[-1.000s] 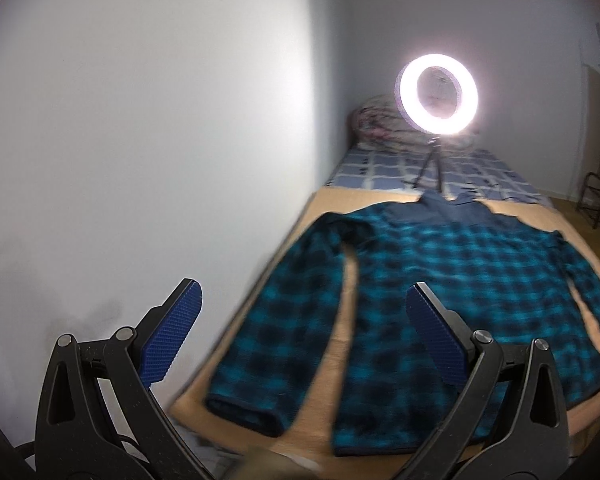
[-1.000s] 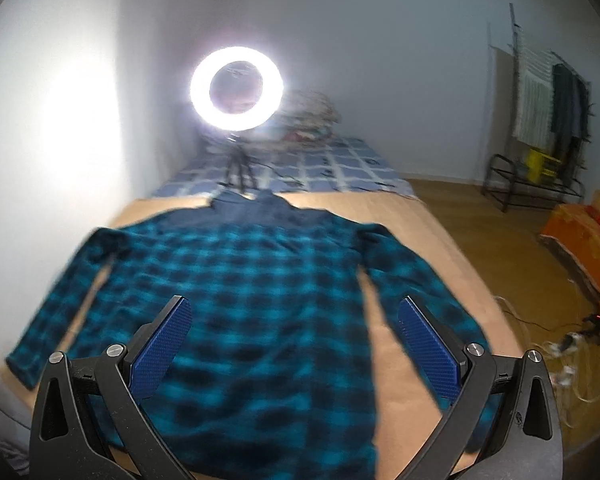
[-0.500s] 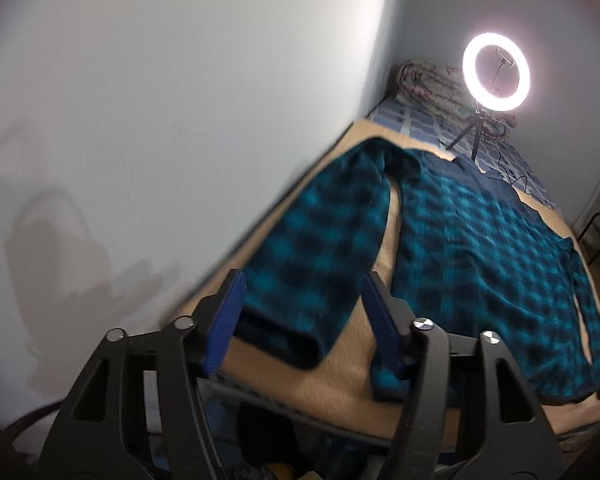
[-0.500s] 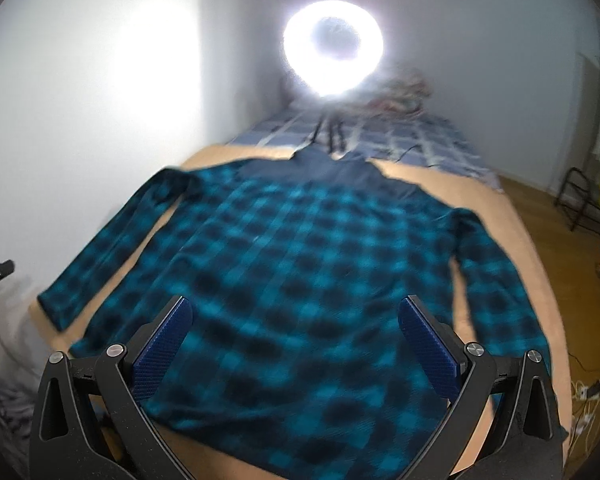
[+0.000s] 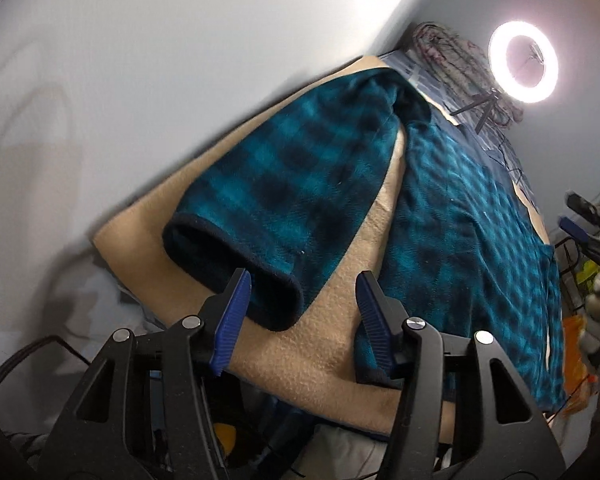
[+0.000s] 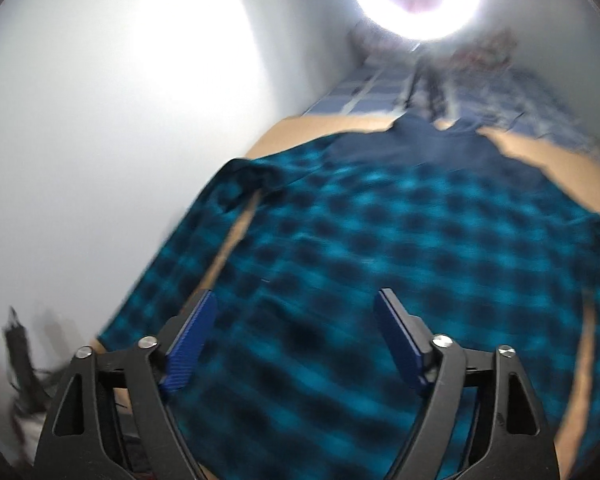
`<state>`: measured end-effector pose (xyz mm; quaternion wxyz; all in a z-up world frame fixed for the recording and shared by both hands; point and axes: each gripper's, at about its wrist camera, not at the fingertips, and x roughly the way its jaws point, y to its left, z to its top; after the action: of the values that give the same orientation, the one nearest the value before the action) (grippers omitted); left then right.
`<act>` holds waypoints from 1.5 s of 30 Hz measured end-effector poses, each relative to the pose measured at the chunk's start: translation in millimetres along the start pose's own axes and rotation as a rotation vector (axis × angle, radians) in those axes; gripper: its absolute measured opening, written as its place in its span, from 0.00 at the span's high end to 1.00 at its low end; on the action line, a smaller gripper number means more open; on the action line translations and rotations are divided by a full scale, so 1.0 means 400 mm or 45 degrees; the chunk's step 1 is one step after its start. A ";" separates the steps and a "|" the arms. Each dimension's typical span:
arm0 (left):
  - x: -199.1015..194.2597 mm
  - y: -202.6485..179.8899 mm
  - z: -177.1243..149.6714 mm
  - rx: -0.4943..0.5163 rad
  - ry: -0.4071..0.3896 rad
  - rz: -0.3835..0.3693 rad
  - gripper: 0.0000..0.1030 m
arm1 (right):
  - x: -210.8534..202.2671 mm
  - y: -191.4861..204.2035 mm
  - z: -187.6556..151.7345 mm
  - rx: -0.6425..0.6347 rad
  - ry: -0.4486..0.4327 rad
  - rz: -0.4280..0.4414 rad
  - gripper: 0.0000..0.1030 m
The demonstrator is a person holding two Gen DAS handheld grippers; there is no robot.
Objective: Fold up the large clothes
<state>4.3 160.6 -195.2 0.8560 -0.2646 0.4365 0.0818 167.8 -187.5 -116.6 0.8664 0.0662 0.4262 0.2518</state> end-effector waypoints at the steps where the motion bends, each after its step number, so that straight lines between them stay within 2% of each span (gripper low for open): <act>1: 0.010 0.007 0.004 -0.018 0.004 0.000 0.45 | 0.035 0.009 0.018 0.016 0.027 0.037 0.30; 2: 0.016 0.015 0.005 -0.038 0.008 0.000 0.46 | 0.063 0.018 0.033 0.029 0.051 0.066 0.34; 5: 0.034 0.032 0.012 -0.083 0.031 -0.012 0.60 | 0.164 0.053 0.077 0.070 0.124 0.172 0.45; 7: 0.045 0.038 0.016 -0.104 0.037 -0.017 0.61 | 0.233 0.078 0.101 0.095 0.170 0.238 0.50; 9: 0.057 0.039 0.024 -0.115 0.044 -0.026 0.74 | 0.319 0.111 0.124 0.116 0.227 0.284 0.58; 10: 0.062 0.041 0.026 -0.116 0.046 -0.032 0.78 | 0.357 0.125 0.133 0.123 0.252 0.299 0.60; 12: 0.069 0.041 0.030 -0.111 0.049 -0.034 0.94 | 0.419 0.147 0.148 0.135 0.291 0.319 0.62; 19: 0.029 0.031 0.031 -0.034 -0.053 -0.015 0.97 | 0.584 0.187 0.181 0.229 0.381 0.343 0.62; 22: 0.009 0.036 0.031 -0.024 -0.087 -0.011 0.98 | 0.634 0.204 0.188 0.212 0.421 0.270 0.62; 25: -0.010 0.041 0.031 -0.022 -0.110 -0.021 0.98 | 0.663 0.217 0.186 0.187 0.446 0.187 0.62; 26: -0.018 0.041 0.031 -0.016 -0.122 -0.019 0.98 | 0.669 0.217 0.188 0.193 0.449 0.187 0.72; 27: -0.026 0.039 0.030 -0.006 -0.133 -0.015 0.98 | 0.671 0.216 0.186 0.207 0.451 0.198 0.94; 30: -0.054 0.035 0.026 0.022 -0.166 -0.016 0.98 | 0.650 0.213 0.186 0.236 0.450 0.233 0.94; 33: -0.082 0.032 0.014 0.068 -0.184 -0.024 0.98 | 0.592 0.213 0.189 0.195 0.423 0.255 0.95; 35: -0.088 0.024 -0.002 0.107 -0.172 -0.036 0.98 | 0.548 0.195 0.189 0.226 0.386 0.331 0.95; 37: -0.080 0.009 -0.026 0.153 -0.131 -0.053 0.98 | 0.515 0.157 0.171 0.275 0.359 0.381 0.95; 41: -0.036 -0.035 -0.083 0.281 0.041 -0.115 0.98 | 0.514 0.084 0.092 0.301 0.451 0.301 0.95; 44: -0.035 -0.046 -0.104 0.303 0.098 -0.131 0.98 | 0.484 0.065 0.084 0.298 0.443 0.284 0.95; 45: -0.047 -0.044 -0.104 0.307 0.092 -0.131 0.93 | 0.469 0.067 0.090 0.271 0.438 0.265 0.95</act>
<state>-29.7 125.7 -193.5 0.8684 -0.1846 0.4595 -0.0248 281.0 -68.2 -217.6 0.7386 0.1569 0.5825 0.3009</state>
